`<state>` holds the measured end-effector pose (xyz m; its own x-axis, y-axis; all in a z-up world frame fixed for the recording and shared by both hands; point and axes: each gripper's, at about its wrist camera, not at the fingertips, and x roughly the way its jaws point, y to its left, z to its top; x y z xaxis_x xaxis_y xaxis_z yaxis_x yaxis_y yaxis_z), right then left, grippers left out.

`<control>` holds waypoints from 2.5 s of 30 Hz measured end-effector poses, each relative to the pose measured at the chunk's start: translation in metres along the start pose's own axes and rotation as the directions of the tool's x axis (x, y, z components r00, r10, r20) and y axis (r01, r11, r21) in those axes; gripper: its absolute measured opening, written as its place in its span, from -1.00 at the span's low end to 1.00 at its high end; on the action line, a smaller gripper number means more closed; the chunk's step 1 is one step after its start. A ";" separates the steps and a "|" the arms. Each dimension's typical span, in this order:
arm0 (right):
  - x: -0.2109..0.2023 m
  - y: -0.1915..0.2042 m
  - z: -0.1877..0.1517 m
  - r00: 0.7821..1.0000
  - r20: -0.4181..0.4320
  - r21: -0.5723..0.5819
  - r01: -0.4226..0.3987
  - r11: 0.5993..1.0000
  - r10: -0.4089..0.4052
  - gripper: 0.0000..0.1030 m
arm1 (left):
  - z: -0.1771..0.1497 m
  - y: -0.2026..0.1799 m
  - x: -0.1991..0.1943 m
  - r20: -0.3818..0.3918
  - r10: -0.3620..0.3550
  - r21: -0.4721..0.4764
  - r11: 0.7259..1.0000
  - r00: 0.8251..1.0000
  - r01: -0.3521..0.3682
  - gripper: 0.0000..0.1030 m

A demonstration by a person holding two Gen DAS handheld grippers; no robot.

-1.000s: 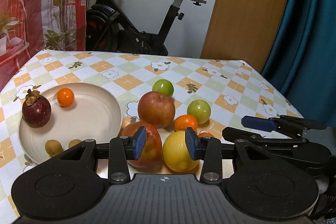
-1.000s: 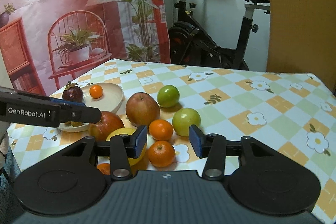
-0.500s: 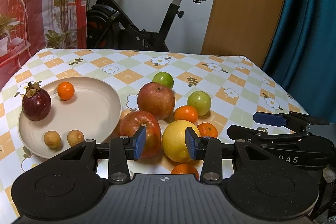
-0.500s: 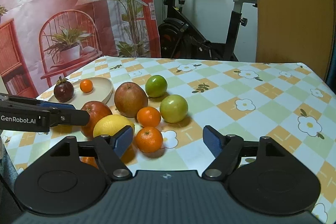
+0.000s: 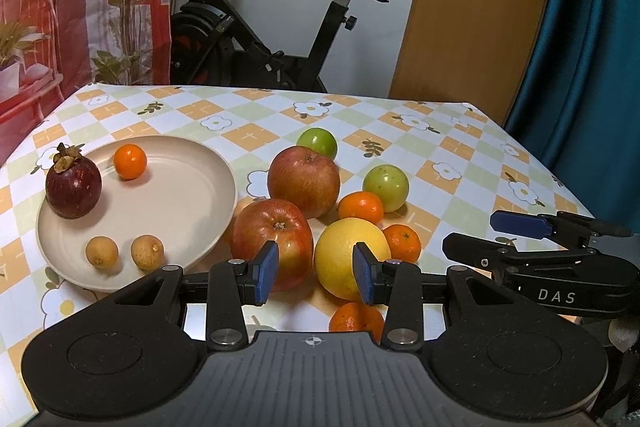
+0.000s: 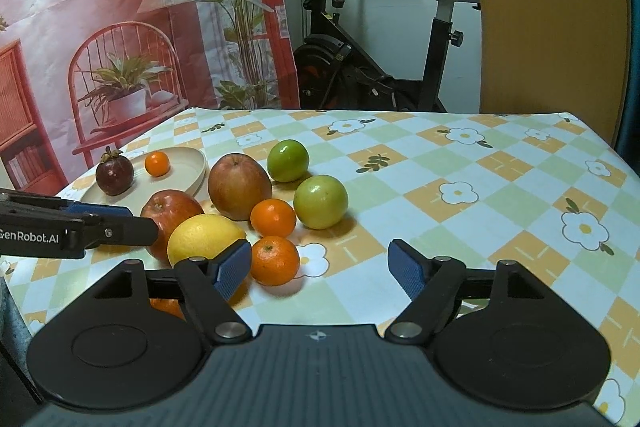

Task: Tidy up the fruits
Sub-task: 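Move the right tool toward a tangerine beside the lemon, then close the right tool around the tangerine and lift it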

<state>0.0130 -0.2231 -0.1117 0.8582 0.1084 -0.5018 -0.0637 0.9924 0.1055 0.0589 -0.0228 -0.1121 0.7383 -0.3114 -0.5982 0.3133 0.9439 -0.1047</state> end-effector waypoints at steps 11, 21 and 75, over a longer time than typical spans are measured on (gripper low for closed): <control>0.000 0.003 -0.003 1.000 -0.006 -0.012 0.001 1.000 -0.001 0.51 | -0.002 0.001 -0.001 0.000 0.003 -0.007 1.000 1.000 -0.003 -0.17; -0.002 -0.005 -0.002 1.000 -0.002 0.012 0.012 1.000 -0.012 0.51 | -0.006 0.002 -0.002 -0.022 -0.021 -0.021 1.000 1.000 0.020 -0.17; 0.055 0.017 0.001 0.980 -0.151 -0.210 -0.163 0.964 0.133 0.01 | -0.025 -0.009 0.023 -0.142 -0.090 0.013 0.996 0.986 0.093 -0.25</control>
<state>0.0594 -0.2006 -0.1362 0.7553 0.2468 -0.6071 -0.3082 0.9513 0.0034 0.0582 -0.0360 -0.1454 0.6145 -0.3763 -0.6934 0.3882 0.9094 -0.1494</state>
